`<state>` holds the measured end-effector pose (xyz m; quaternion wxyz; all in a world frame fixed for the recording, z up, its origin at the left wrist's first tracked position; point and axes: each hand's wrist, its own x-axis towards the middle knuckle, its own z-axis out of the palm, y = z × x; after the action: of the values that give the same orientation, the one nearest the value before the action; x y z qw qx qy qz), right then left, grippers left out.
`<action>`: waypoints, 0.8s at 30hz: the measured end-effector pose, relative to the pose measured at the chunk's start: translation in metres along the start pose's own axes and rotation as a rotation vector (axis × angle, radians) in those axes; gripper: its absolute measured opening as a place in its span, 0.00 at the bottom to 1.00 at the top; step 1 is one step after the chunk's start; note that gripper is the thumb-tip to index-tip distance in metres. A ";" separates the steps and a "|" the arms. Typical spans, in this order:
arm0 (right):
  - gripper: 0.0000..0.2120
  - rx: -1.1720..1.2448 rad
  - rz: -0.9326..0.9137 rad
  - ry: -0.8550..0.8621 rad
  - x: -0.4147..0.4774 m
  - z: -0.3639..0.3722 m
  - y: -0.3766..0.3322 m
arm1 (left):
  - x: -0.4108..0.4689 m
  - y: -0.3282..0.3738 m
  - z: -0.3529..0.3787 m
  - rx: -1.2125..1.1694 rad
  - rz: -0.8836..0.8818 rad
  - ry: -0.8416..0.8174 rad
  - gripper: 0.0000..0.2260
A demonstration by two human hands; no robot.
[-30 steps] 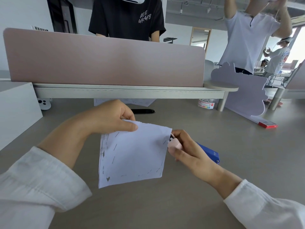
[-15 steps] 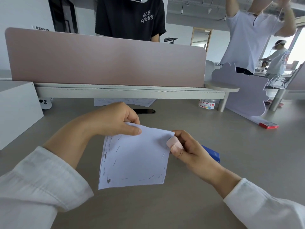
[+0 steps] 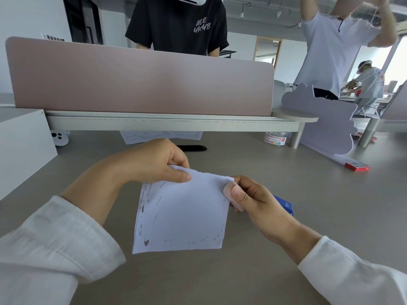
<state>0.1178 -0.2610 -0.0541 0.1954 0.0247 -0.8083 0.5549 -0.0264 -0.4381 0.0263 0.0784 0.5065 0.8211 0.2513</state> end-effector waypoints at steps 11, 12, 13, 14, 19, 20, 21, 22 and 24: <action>0.12 0.134 0.019 0.050 0.004 -0.003 -0.002 | 0.001 0.001 0.001 -0.011 0.000 -0.029 0.09; 0.13 0.145 0.022 0.068 0.004 -0.003 -0.001 | 0.001 0.001 0.002 -0.023 0.004 -0.034 0.09; 0.14 0.153 0.027 0.079 0.004 -0.003 -0.001 | 0.001 0.001 0.002 -0.034 0.007 -0.037 0.08; 0.14 0.160 0.034 0.088 0.004 -0.003 -0.001 | 0.001 0.002 0.002 -0.042 0.009 -0.040 0.08; 0.11 0.179 0.051 0.118 0.004 -0.002 -0.002 | 0.000 0.005 0.004 -0.058 0.015 -0.058 0.10; 0.13 0.185 0.054 0.121 0.004 -0.002 -0.001 | 0.000 0.005 0.004 -0.059 0.014 -0.055 0.11; 0.15 0.192 0.061 0.119 0.004 -0.001 -0.001 | 0.001 0.005 0.004 -0.061 0.014 -0.053 0.10; 0.18 0.195 0.071 0.112 0.004 0.000 0.000 | 0.001 0.004 0.003 -0.061 0.011 -0.049 0.10; 0.26 0.225 0.083 0.099 0.003 0.000 0.002 | 0.001 0.003 0.002 -0.069 0.003 -0.046 0.10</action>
<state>0.1145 -0.2595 -0.0550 0.2077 -0.0144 -0.7305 0.6504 -0.0238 -0.4353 0.0258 0.1141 0.5105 0.8091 0.2679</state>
